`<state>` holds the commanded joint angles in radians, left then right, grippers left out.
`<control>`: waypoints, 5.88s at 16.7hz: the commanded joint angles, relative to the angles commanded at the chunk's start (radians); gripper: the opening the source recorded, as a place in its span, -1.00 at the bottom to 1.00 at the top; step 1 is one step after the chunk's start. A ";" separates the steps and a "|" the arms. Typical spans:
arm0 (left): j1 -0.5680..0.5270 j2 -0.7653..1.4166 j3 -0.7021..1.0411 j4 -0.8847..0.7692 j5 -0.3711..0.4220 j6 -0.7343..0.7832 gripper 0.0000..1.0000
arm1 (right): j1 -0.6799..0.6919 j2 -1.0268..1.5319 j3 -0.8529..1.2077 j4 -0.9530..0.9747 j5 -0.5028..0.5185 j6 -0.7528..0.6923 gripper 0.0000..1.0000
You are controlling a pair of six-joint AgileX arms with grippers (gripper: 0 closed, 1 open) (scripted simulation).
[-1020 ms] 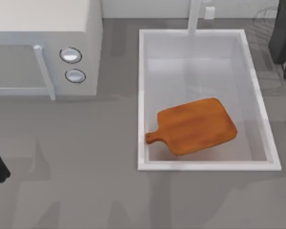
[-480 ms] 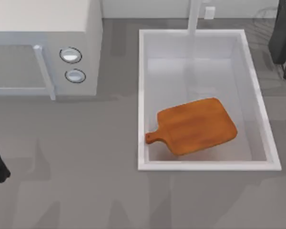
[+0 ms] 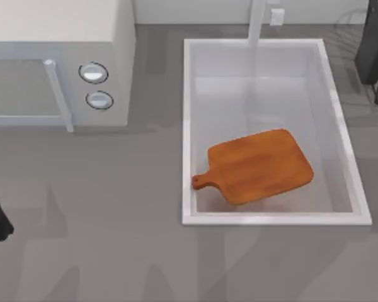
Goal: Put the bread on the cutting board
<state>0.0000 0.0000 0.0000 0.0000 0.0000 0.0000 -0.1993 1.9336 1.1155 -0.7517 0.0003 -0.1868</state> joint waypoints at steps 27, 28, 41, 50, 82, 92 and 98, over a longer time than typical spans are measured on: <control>0.000 0.000 0.000 0.000 0.000 0.000 1.00 | -0.002 -0.051 0.091 -0.127 -0.003 0.000 -1.00; 0.000 0.000 0.000 0.000 0.000 0.000 1.00 | -0.002 -0.066 0.119 -0.182 -0.003 -0.002 -1.00; 0.000 0.000 0.000 0.000 0.000 0.000 1.00 | 0.069 -0.084 0.319 -0.408 -0.004 -0.072 -1.00; 0.000 0.000 0.000 0.000 0.000 0.000 1.00 | 0.579 0.286 0.781 -0.517 -0.012 -0.670 -1.00; 0.000 0.000 0.000 0.000 0.000 0.000 1.00 | 0.737 0.405 0.781 -0.373 -0.010 -0.826 -0.70; 0.000 0.000 0.000 0.000 0.000 0.000 1.00 | 0.737 0.405 0.781 -0.373 -0.010 -0.826 0.81; 0.000 0.000 0.000 0.000 0.000 0.000 1.00 | 0.737 0.405 0.781 -0.373 -0.010 -0.826 1.00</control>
<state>0.0000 0.0000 0.0000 0.0000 0.0000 0.0000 0.5374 2.3388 1.8960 -1.1251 -0.0096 -1.0129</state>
